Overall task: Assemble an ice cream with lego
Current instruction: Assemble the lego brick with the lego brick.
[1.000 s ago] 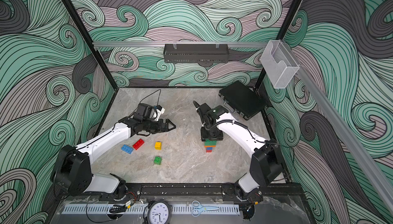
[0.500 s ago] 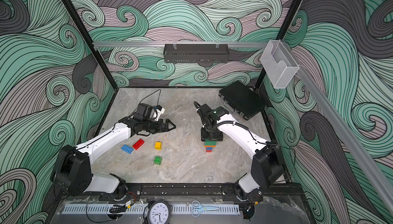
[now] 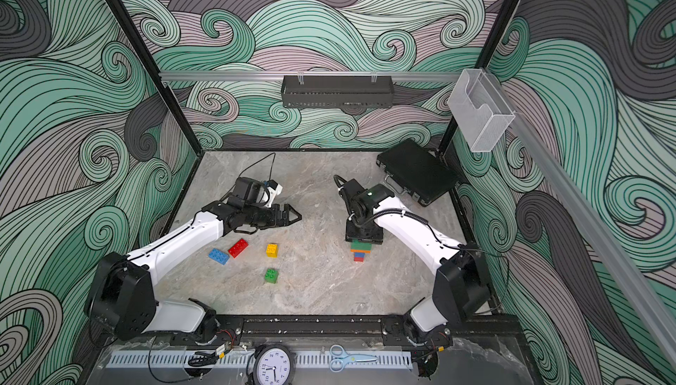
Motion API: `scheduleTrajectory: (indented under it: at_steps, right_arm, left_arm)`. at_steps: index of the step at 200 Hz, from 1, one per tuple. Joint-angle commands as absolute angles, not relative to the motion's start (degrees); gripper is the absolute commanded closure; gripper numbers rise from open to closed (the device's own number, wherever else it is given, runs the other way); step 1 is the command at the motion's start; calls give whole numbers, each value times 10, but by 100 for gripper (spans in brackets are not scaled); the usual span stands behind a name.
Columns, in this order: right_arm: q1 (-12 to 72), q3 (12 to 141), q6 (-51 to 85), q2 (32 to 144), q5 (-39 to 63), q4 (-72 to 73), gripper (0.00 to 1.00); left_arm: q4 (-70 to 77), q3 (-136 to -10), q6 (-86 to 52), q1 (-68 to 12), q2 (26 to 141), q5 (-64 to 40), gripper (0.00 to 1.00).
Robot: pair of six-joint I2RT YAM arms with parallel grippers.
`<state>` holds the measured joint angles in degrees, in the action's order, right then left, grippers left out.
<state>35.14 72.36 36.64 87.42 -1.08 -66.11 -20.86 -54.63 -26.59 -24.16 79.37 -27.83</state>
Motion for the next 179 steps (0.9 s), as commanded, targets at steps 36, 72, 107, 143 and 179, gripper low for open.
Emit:
scheduleTrajectory:
  at_steps: [36, 72, 107, 143, 179]
  right_arm:
    - [355, 690, 390, 901, -15, -695, 46]
    - [355, 692, 390, 902, -14, -696, 44]
    - [353, 695, 390, 897, -16, -698, 42]
    - [353, 701, 391, 894, -15, -699, 41]
    - [352, 705, 392, 889, -15, -700, 39]
  left_arm:
    - [-218, -551, -259, -244, 778, -272, 1]
    - [-221, -552, -258, -244, 776, -270, 2]
    - [-222, -552, -257, -244, 777, -267, 2]
    - [-223, -553, -256, -244, 777, -266, 2]
    - [-225, -553, -255, -244, 776, -265, 1]
